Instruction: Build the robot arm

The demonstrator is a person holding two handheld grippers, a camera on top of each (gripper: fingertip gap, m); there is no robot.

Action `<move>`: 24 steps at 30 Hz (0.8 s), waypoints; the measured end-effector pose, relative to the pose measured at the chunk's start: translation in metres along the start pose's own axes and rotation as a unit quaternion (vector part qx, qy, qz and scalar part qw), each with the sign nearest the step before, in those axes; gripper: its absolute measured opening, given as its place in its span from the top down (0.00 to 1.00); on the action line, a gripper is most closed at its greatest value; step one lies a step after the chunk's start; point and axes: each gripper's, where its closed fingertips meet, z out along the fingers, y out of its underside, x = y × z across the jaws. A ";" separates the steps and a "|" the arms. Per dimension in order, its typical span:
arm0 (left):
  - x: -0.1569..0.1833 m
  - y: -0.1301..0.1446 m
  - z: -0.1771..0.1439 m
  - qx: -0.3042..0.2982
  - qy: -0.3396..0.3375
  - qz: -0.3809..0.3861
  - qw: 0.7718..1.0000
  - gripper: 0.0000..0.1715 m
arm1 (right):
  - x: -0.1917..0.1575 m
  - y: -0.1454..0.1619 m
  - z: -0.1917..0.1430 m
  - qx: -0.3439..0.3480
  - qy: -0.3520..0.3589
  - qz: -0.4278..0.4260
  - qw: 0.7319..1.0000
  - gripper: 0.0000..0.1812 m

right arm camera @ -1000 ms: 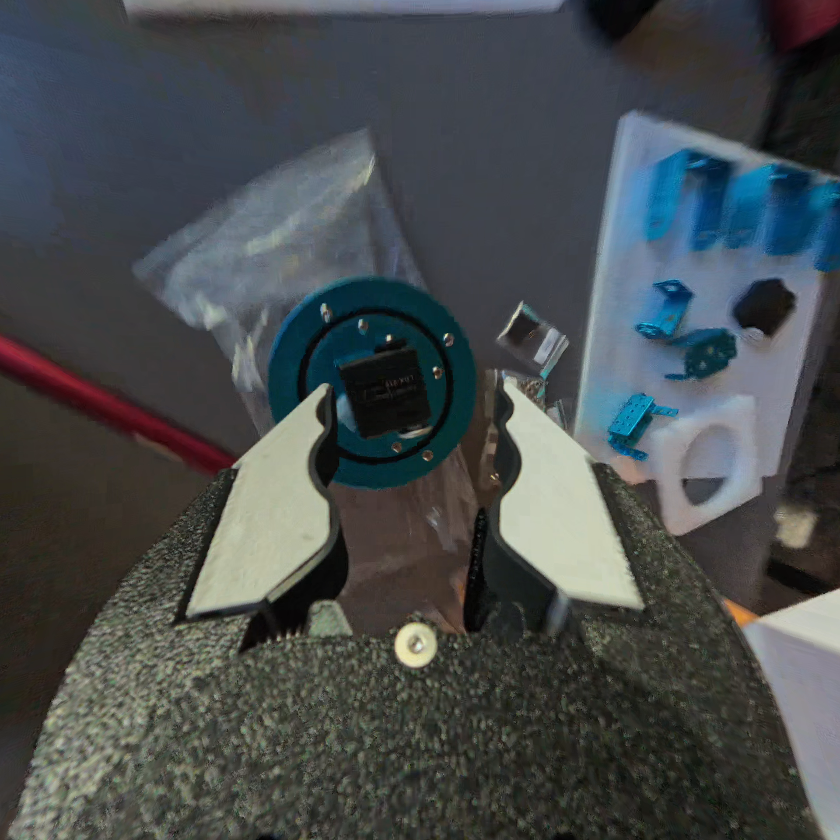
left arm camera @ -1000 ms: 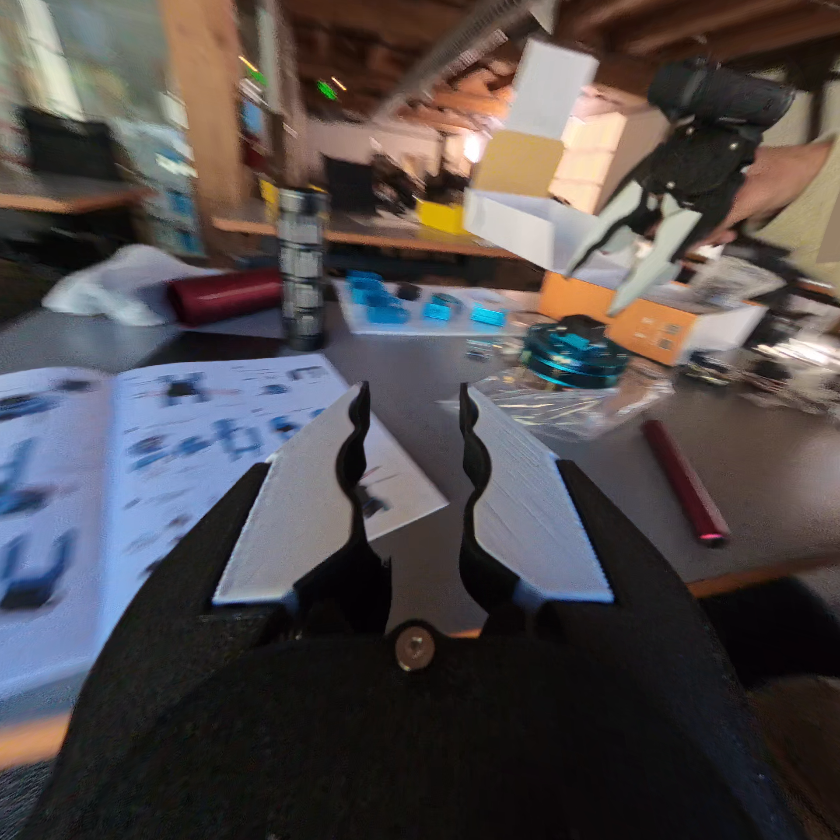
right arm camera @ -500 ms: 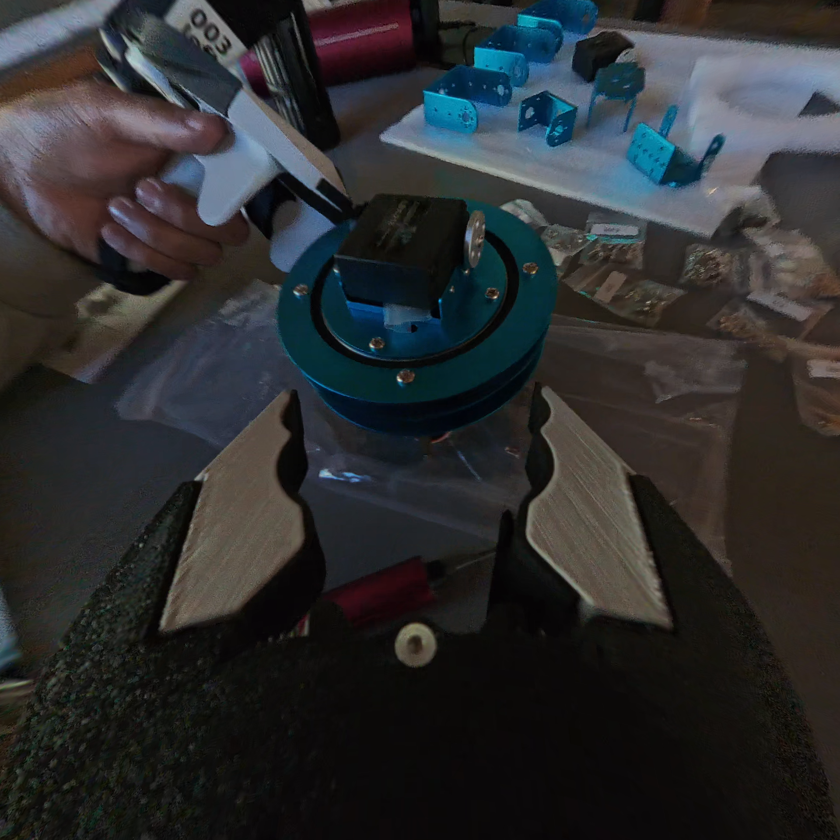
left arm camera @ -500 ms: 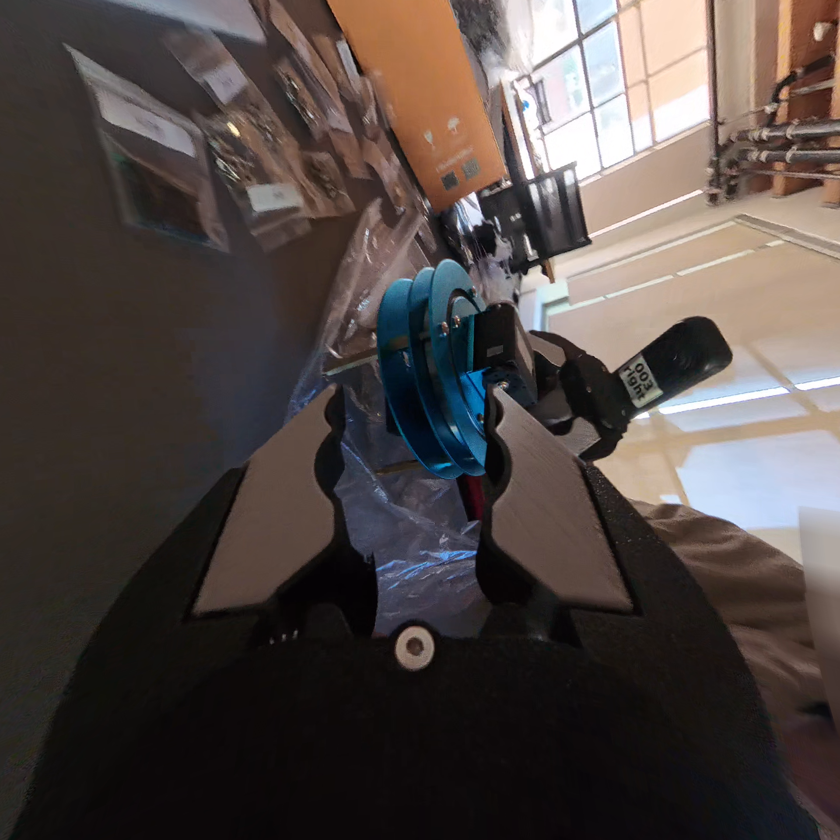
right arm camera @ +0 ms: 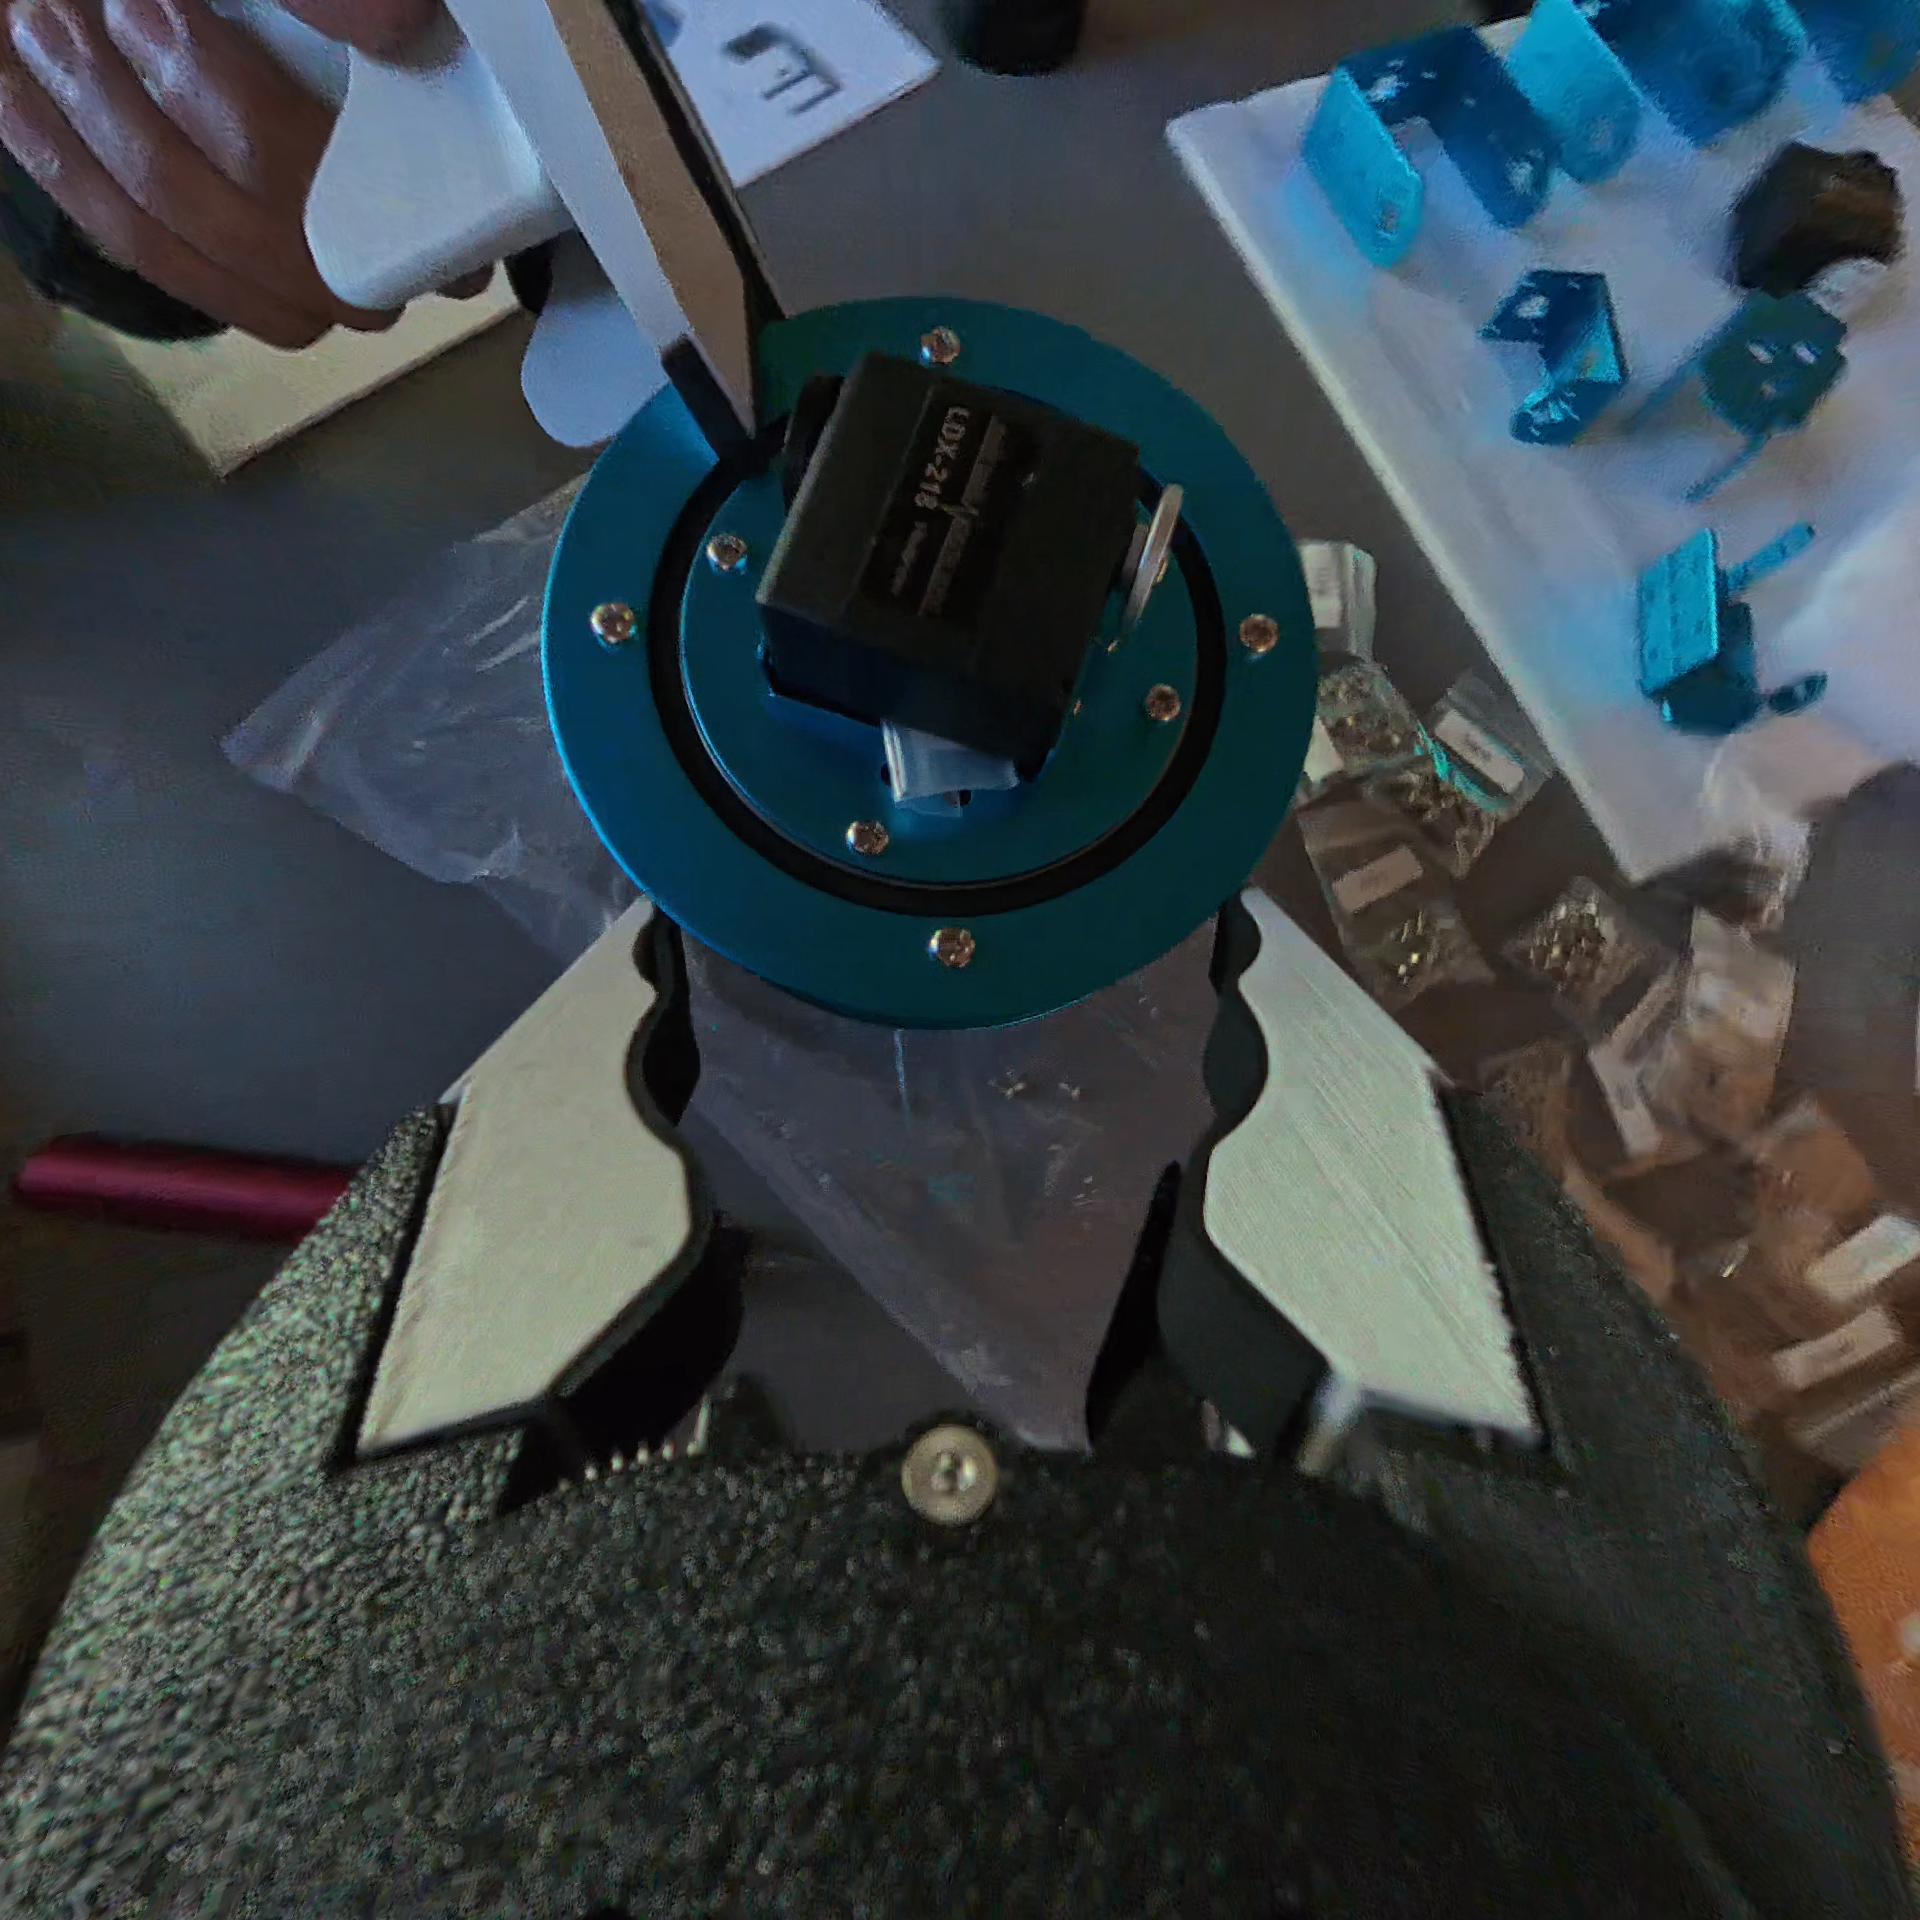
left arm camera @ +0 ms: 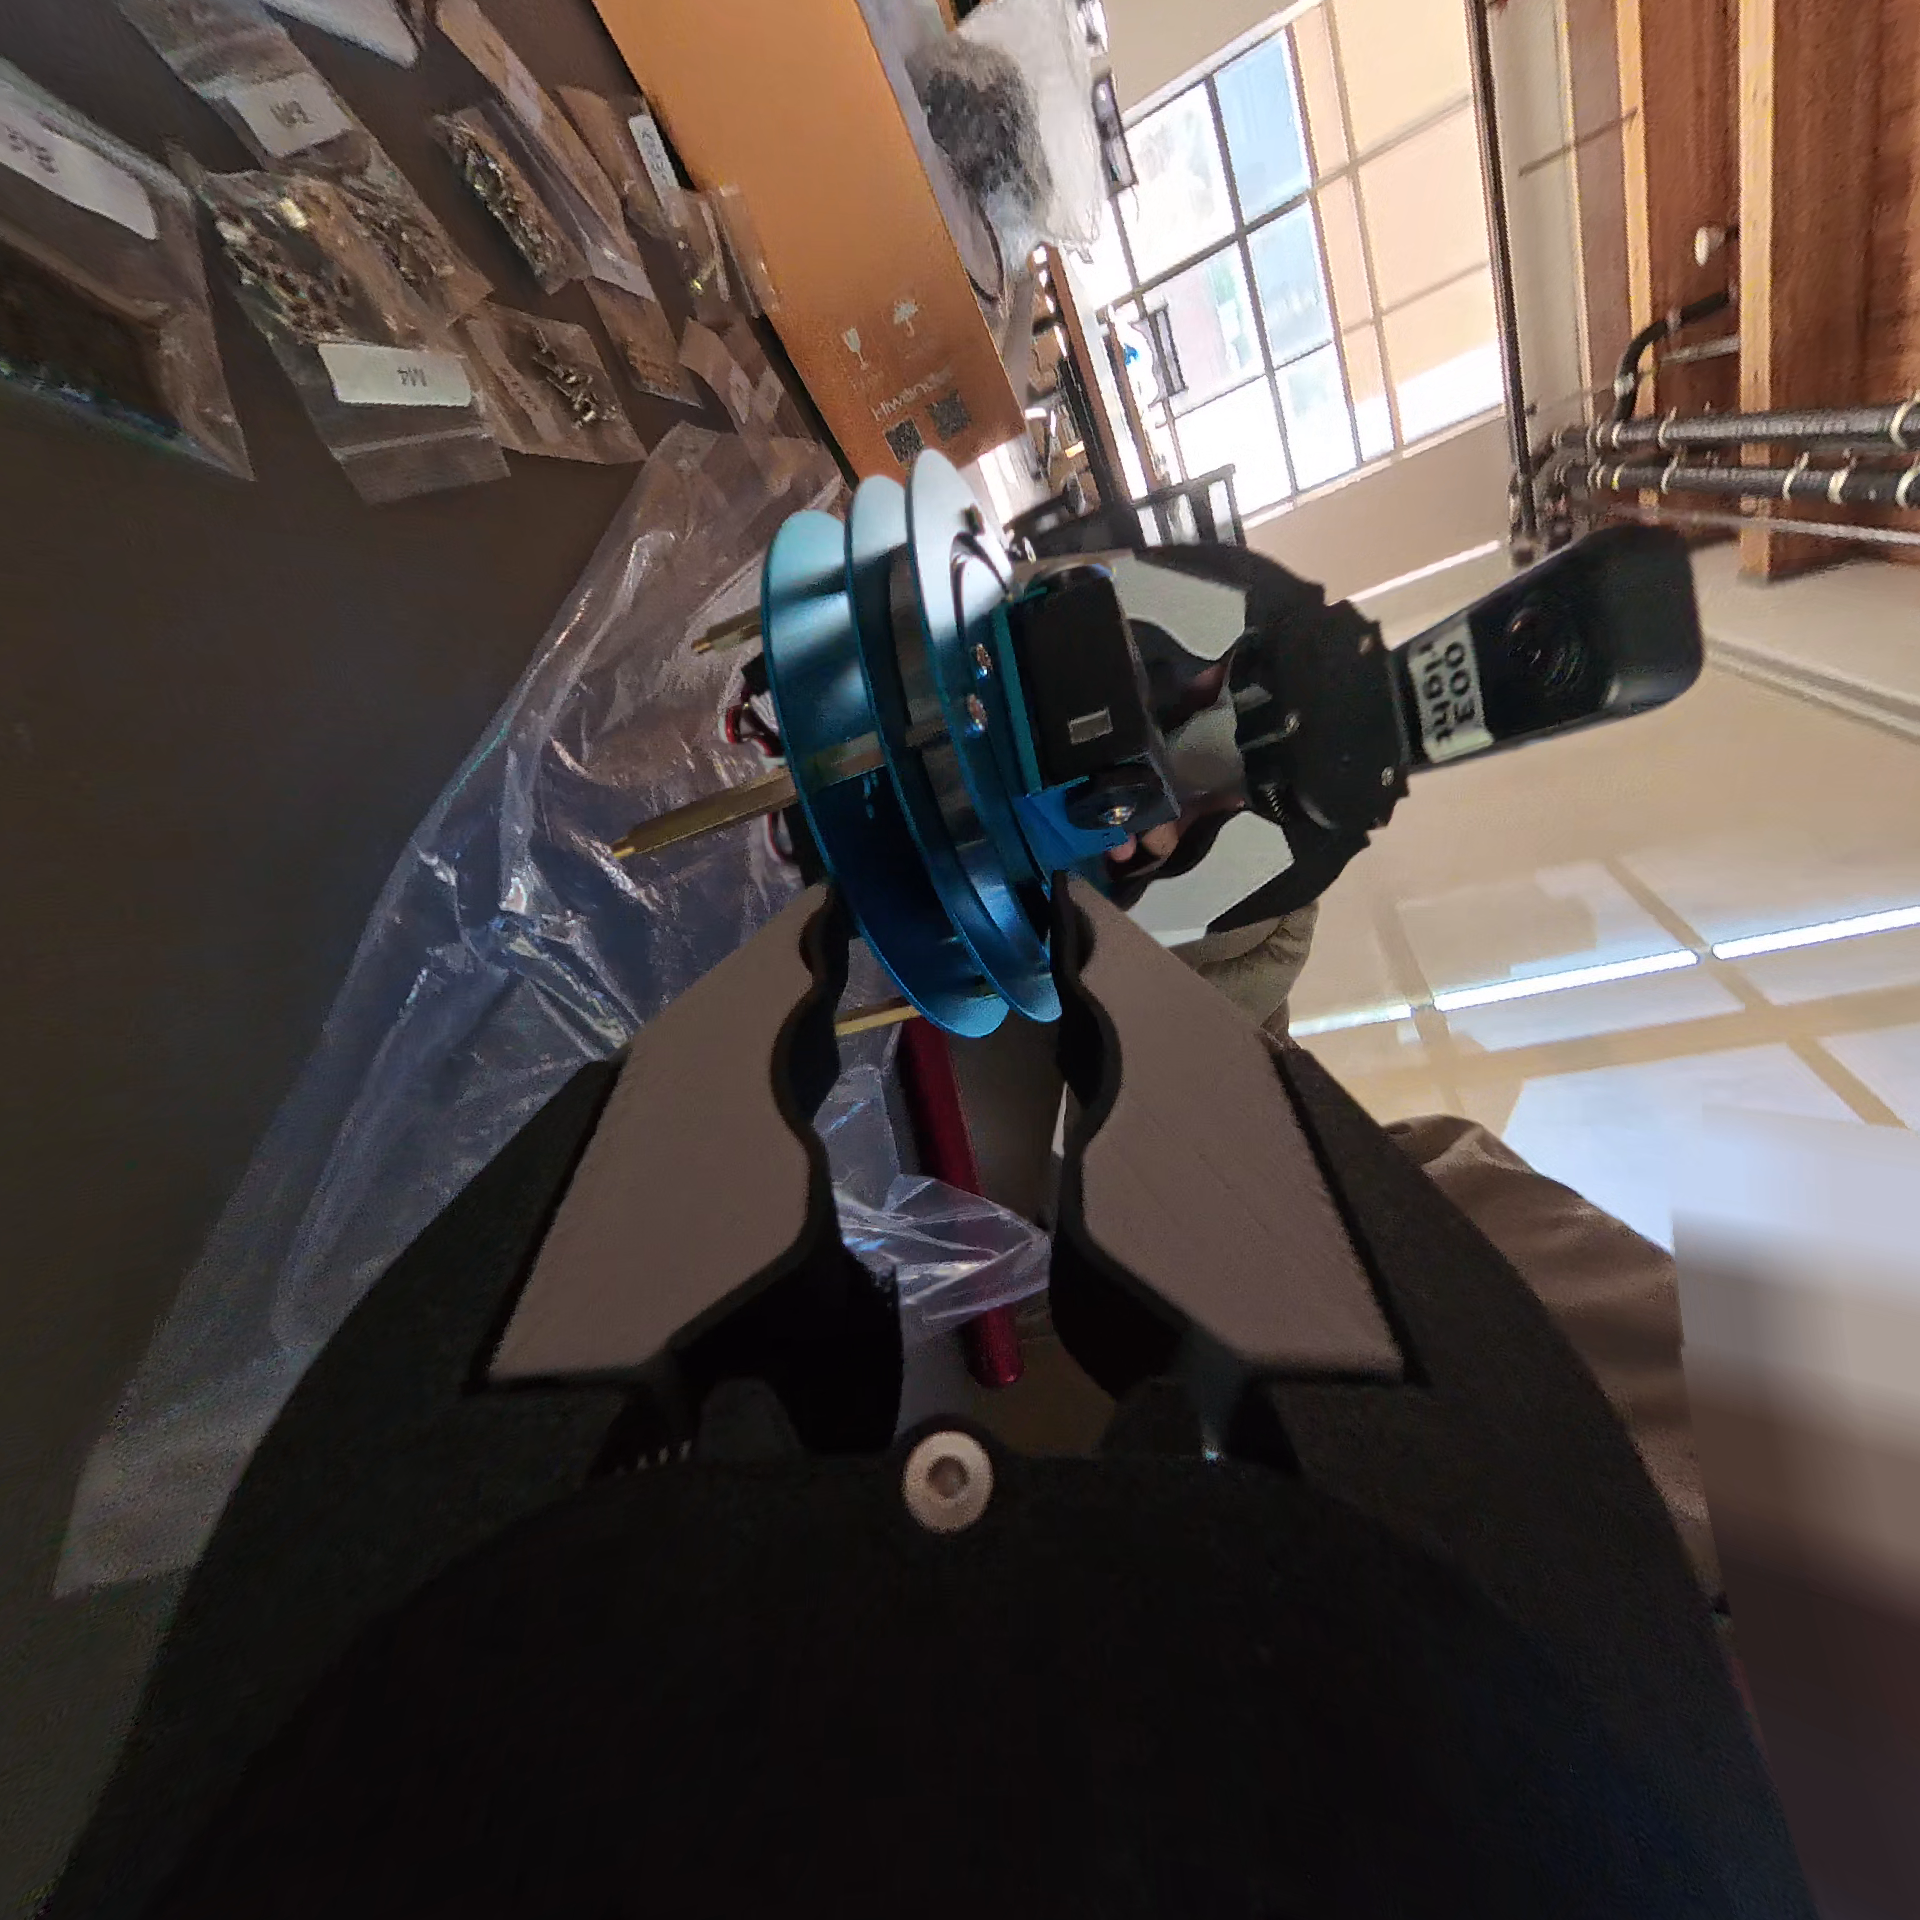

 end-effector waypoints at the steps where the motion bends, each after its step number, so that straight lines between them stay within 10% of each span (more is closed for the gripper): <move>1: -0.001 0.002 -0.002 0.011 -0.009 -0.008 1.000 0.78 | 0.003 -0.003 0.002 -0.020 -0.023 -0.030 0.999 0.45; 13: -0.018 0.051 -0.001 0.057 -0.102 -0.043 0.992 0.76 | 0.004 0.018 0.033 -0.103 -0.225 -0.245 0.937 0.52; 24: -0.001 0.057 -0.034 0.101 -0.190 0.184 0.959 0.68 | 0.030 0.026 -0.026 0.085 -0.114 -0.053 0.988 0.64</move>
